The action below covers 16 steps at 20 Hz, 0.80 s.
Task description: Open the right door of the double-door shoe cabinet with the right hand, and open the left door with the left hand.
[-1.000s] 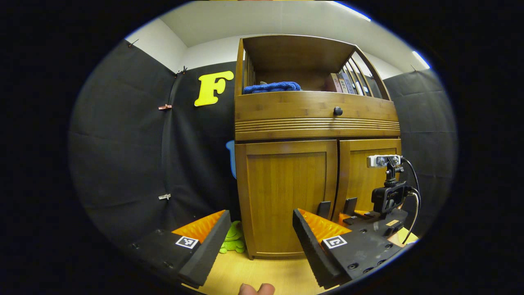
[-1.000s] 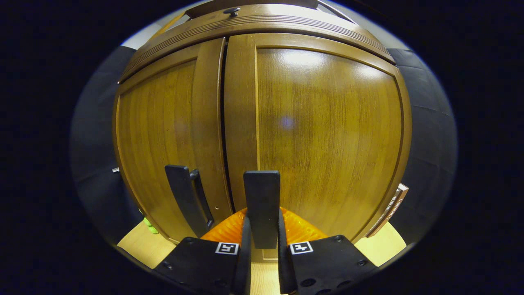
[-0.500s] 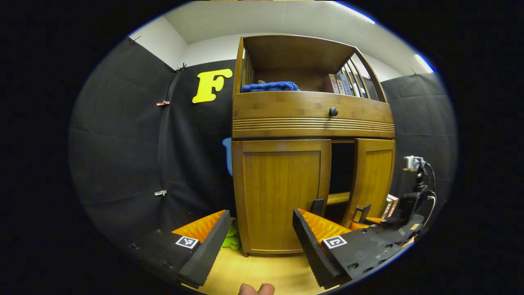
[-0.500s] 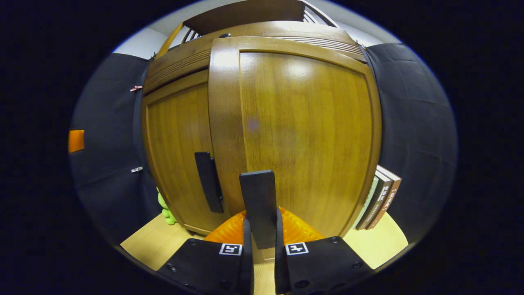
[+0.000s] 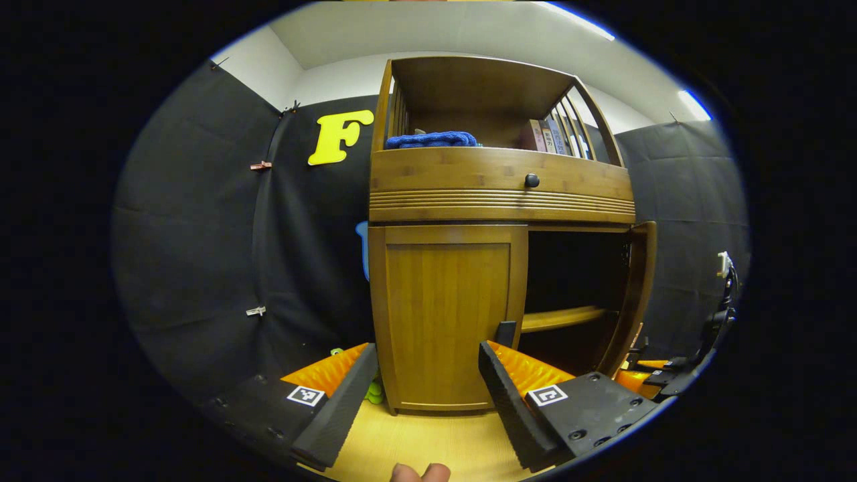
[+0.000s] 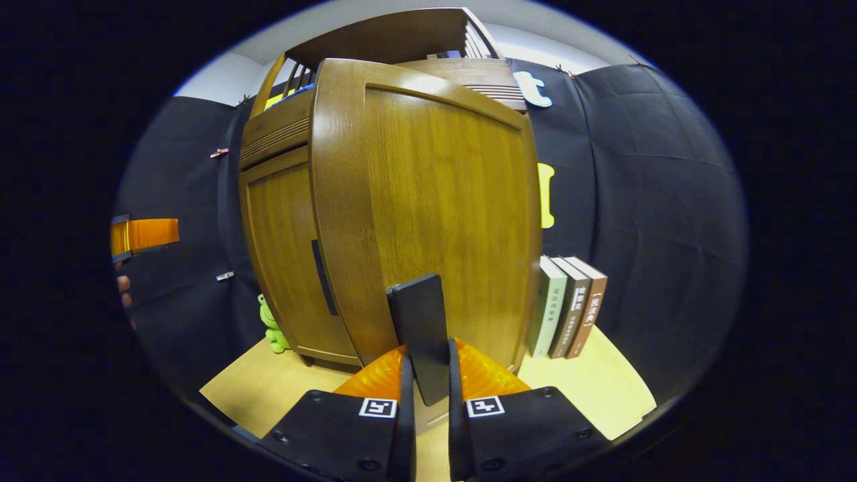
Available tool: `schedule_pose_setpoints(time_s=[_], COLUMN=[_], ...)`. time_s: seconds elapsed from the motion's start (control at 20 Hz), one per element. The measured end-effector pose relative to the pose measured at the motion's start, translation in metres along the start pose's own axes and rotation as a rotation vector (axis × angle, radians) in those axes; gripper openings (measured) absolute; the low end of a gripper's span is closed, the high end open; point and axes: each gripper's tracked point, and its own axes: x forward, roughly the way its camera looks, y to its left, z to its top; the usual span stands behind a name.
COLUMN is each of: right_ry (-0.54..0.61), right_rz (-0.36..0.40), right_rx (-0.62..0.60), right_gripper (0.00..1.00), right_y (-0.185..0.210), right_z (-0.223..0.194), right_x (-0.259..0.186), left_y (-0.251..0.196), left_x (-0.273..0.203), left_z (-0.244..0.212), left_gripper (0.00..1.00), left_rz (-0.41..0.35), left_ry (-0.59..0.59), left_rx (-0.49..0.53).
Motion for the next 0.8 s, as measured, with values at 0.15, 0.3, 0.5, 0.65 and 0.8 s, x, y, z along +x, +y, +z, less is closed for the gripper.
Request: schedule_pose_setpoints(time_s=[0.15, 0.3, 0.5, 0.65, 0.8], right_ry=[0.004, -0.012, -0.069, -0.054, -0.027], right_rz=[-0.037, -0.084, -0.131, -0.144, -0.157], right_rx=[0.033, 0.050, 0.000, -0.023, -0.057], right_gripper=[0.23, 0.22, 0.19, 0.08, 0.08], right_y=[-0.022, -0.048, -0.081, -0.099, -0.122], right_z=[-0.001, 0.005, 0.028, 0.029, 0.024], right_x=[-0.016, -0.031, -0.047, -0.056, -0.064], left_y=[-0.012, -0.025, -0.042, -0.059, -0.073], left_x=[0.001, 0.004, 0.010, 0.014, 0.018], left_z=[0.000, 0.002, 0.006, 0.007, 0.011], left_gripper=[0.95, 0.95, 0.95, 0.95, 0.95], left_rz=[-0.021, -0.043, -0.072, -0.102, -0.125], left_ry=[0.000, -0.001, -0.009, -0.008, -0.011], left_rx=[0.001, -0.007, -0.013, -0.022, -0.016])
